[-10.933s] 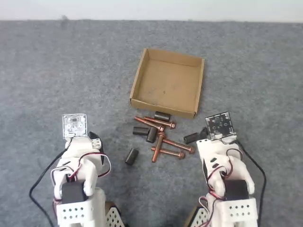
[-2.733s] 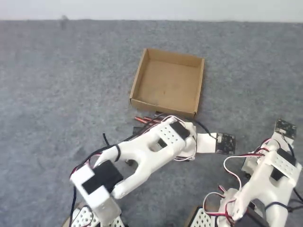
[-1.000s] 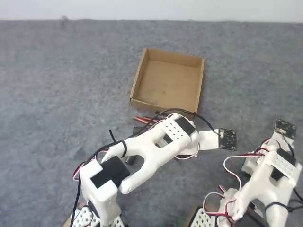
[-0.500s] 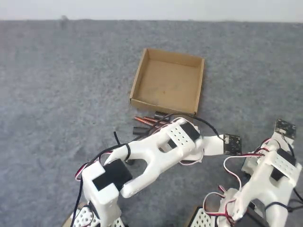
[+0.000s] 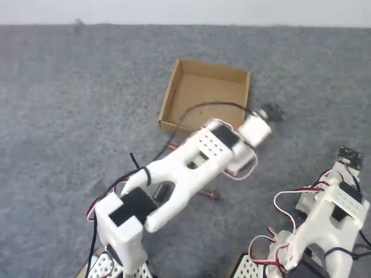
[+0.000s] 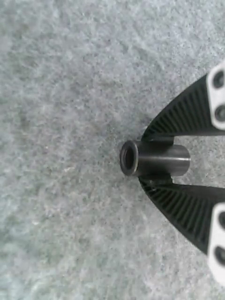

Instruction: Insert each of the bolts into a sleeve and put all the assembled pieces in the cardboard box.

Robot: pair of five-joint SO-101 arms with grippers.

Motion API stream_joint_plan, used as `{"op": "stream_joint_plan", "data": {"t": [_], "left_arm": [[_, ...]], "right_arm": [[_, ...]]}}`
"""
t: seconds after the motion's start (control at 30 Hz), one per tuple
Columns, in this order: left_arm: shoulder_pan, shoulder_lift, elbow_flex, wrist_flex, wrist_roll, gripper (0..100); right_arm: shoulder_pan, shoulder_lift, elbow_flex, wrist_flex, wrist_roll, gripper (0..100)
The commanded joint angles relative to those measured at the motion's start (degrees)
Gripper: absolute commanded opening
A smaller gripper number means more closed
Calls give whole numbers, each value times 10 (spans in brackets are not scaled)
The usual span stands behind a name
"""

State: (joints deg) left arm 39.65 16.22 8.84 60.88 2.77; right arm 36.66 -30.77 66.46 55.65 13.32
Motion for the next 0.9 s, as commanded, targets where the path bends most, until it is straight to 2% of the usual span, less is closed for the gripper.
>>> {"op": "stream_joint_plan", "data": {"t": [0.0, 0.2, 0.3, 0.47, 0.87], "left_arm": [[-33, -14, -42, 4, 84, 11], [-77, -32, -56, 6, 156, 11], [-105, -73, -55, 34, 187, 11], [-167, -125, -51, 72, 193, 11], [-355, -131, 22, 25, 194, 11]], "right_arm": [[-7, -22, -3, -7, 13, 6], [-7, -22, -3, -7, 13, 6], [-7, -22, -3, -7, 13, 6], [-7, -22, -3, -7, 13, 6], [-8, -22, -3, -7, 13, 6]]}}
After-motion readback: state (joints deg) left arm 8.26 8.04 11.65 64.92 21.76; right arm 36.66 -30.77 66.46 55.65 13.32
